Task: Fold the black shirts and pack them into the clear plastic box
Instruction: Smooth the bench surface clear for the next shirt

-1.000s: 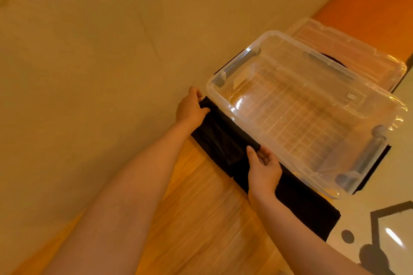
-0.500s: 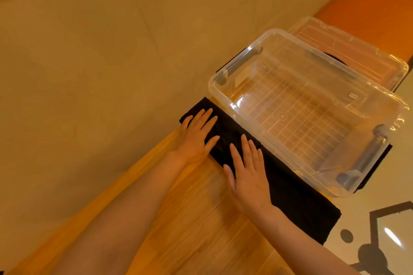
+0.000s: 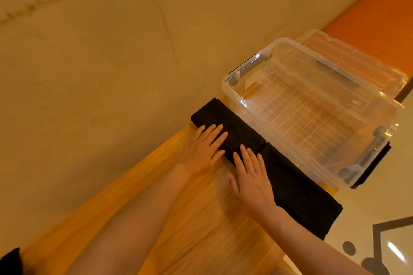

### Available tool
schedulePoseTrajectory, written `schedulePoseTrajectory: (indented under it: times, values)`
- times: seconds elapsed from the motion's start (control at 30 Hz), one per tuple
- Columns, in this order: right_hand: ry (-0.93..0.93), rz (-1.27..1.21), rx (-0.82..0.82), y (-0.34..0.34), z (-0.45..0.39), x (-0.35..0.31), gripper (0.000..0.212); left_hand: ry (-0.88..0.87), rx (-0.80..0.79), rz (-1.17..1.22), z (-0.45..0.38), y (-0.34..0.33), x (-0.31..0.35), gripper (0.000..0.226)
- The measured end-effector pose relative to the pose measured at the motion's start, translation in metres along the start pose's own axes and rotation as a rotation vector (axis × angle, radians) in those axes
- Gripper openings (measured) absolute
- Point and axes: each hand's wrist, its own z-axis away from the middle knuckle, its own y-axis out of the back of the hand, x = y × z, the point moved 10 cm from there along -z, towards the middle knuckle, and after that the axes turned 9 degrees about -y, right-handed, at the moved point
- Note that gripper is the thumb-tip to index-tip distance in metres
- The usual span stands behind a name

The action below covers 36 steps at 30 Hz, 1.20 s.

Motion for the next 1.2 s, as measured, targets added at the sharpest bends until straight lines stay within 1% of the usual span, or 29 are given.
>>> schedulePoseTrajectory:
  times: [0.17,0.27,0.4,0.5,0.57,0.7,0.87,0.97,1.07,1.2]
  values:
    - [0.158,0.018,0.011,0.002,0.027,-0.030,0.055,0.196,0.056,0.026,0.059,-0.002,0.001,0.057]
    - [0.259,0.058,-0.008,-0.004,0.043,-0.053,0.059,0.294,-0.006,0.015,0.106,-0.015,0.005,0.059]
    - [0.387,0.086,-0.080,-0.024,0.066,-0.090,0.065,0.475,0.051,0.081,0.181,-0.021,0.006,0.057]
    - [0.492,0.113,-0.070,-0.036,0.082,-0.120,0.056,0.586,0.029,0.169,0.238,-0.042,0.012,0.054]
    - [0.551,0.139,-0.094,-0.047,0.091,-0.140,0.055,0.679,0.032,0.209,0.271,-0.056,0.019,0.054]
    - [0.737,0.176,-0.104,-0.065,0.117,-0.183,0.053,0.871,0.099,0.264,0.330,-0.079,0.031,0.054]
    - [0.930,0.213,-0.106,-0.075,0.149,-0.227,0.047,1.042,0.211,0.283,0.383,-0.090,0.045,0.053]
    - [1.027,0.235,-0.138,-0.086,0.170,-0.247,0.047,1.139,0.214,0.263,0.412,-0.092,0.058,0.053]
    - [1.120,0.247,-0.171,-0.099,0.196,-0.260,0.047,1.291,0.250,0.271,0.448,-0.098,0.078,0.053]
    - [1.255,0.210,-0.201,-0.109,0.229,-0.272,0.046,1.559,0.247,0.237,0.505,-0.106,0.111,0.057]
